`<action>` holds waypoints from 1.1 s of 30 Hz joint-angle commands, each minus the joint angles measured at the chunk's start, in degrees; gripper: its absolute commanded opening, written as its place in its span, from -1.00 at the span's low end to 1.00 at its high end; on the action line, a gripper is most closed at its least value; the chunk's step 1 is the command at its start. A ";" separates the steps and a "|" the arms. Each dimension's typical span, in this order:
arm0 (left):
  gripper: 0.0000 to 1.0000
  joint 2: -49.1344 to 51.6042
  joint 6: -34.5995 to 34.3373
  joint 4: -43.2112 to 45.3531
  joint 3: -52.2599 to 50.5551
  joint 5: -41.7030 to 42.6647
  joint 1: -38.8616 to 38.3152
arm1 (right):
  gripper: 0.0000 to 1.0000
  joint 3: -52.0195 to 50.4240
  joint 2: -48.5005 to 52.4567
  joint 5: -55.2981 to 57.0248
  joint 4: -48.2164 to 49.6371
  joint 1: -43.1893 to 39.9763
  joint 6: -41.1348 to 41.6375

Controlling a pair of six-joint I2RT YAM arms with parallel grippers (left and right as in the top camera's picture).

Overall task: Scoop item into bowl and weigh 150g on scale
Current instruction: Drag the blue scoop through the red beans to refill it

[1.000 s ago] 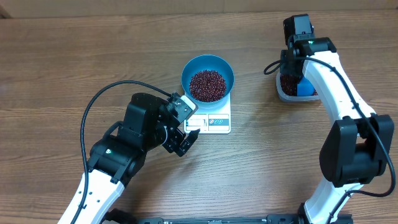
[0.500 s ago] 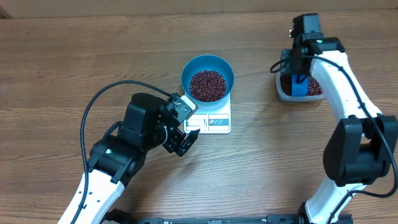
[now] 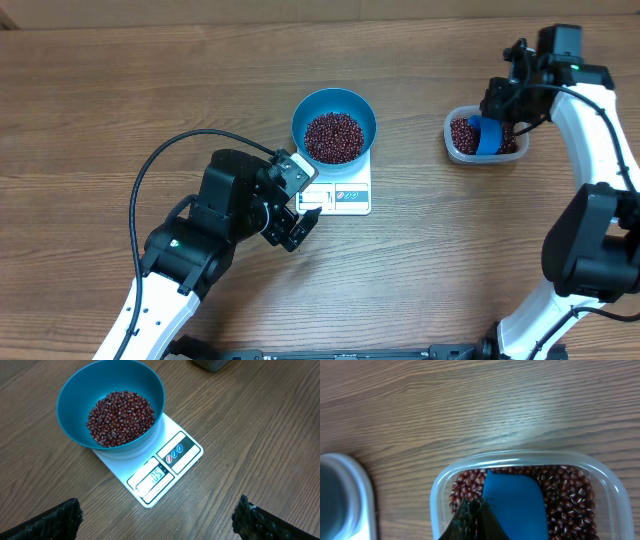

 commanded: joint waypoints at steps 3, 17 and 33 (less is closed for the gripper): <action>0.99 -0.74 0.46 0.00 -0.31 0.87 0.24 | -0.93 -0.24 -0.28 -14.38 -0.63 -2.58 -1.97; 0.99 -0.74 0.46 0.02 -0.31 0.87 0.24 | -0.93 -0.24 -0.28 -12.46 -1.55 -5.53 -1.92; 0.99 -0.74 0.46 0.00 -0.31 0.87 0.24 | -0.93 -0.20 -0.28 -14.64 -1.31 -8.31 -1.92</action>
